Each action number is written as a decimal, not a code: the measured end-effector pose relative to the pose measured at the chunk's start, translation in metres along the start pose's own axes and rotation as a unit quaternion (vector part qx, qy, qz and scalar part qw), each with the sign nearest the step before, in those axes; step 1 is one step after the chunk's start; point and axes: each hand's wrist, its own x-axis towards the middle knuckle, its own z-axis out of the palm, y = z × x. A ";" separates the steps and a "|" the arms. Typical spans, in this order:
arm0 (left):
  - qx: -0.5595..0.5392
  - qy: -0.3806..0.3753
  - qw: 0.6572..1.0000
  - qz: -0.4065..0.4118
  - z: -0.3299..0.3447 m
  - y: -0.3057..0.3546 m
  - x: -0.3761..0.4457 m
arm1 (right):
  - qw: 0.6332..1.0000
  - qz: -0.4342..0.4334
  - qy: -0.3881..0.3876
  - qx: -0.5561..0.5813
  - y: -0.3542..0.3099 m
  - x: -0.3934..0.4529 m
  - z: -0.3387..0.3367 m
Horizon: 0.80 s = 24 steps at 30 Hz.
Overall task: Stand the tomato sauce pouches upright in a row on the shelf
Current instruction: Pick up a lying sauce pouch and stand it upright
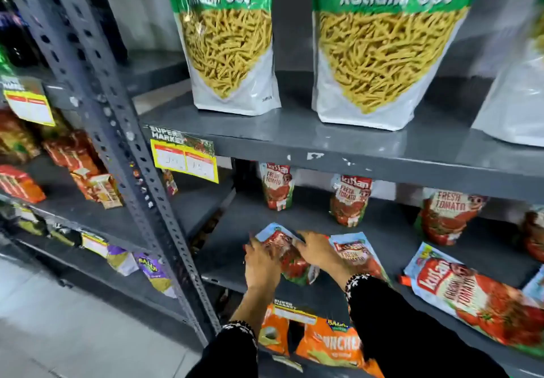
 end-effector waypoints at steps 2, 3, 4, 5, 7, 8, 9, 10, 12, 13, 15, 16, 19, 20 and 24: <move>-0.045 0.009 0.995 -0.085 0.008 0.002 0.014 | 0.998 0.046 -0.043 -0.004 -0.001 0.016 0.000; -0.068 0.011 0.989 -0.129 0.011 0.003 0.020 | 0.996 0.061 -0.062 -0.013 -0.002 0.020 -0.001; -0.090 0.018 0.982 -0.167 0.011 0.005 0.025 | 0.994 0.073 -0.074 -0.016 -0.005 0.021 -0.004; -0.101 0.015 0.975 -0.200 0.012 0.005 0.030 | 0.993 0.082 -0.088 -0.014 -0.006 0.025 -0.004; -0.123 0.001 0.962 -0.245 0.010 0.007 0.039 | 0.990 0.101 -0.099 0.008 -0.006 0.031 -0.002; -0.150 -0.011 0.952 -0.267 0.008 0.008 0.041 | 0.989 0.109 -0.101 0.019 -0.007 0.032 -0.002; -0.180 -0.015 0.944 -0.277 0.009 0.007 0.044 | 0.987 0.124 -0.098 0.041 -0.006 0.035 -0.001; -0.204 -0.016 0.937 -0.283 0.007 0.008 0.044 | 0.984 0.142 -0.083 0.074 -0.005 0.035 0.000; -0.244 0.016 0.930 -0.273 0.006 0.007 0.049 | 0.967 0.172 -0.038 0.186 -0.005 0.032 0.003; -0.244 0.035 0.939 -0.242 0.003 0.009 0.051 | 0.948 0.181 -0.003 0.260 -0.006 0.030 0.005; -0.218 0.060 0.966 -0.129 -0.007 0.015 0.056 | 0.898 0.166 0.082 0.399 -0.007 0.025 0.005; -0.206 0.063 0.974 -0.067 -0.015 0.021 0.055 | 0.878 0.148 0.118 0.440 -0.008 0.021 0.005; -0.186 0.051 0.978 0.082 -0.026 0.027 0.053 | 0.851 0.115 0.183 0.479 -0.016 0.009 0.003; -0.165 0.040 0.979 0.115 -0.028 0.025 0.051 | 0.849 0.112 0.196 0.478 -0.016 0.004 0.005; -0.145 0.012 0.976 0.165 -0.024 0.011 0.043 | 0.864 0.112 0.201 0.448 -0.010 -0.010 0.013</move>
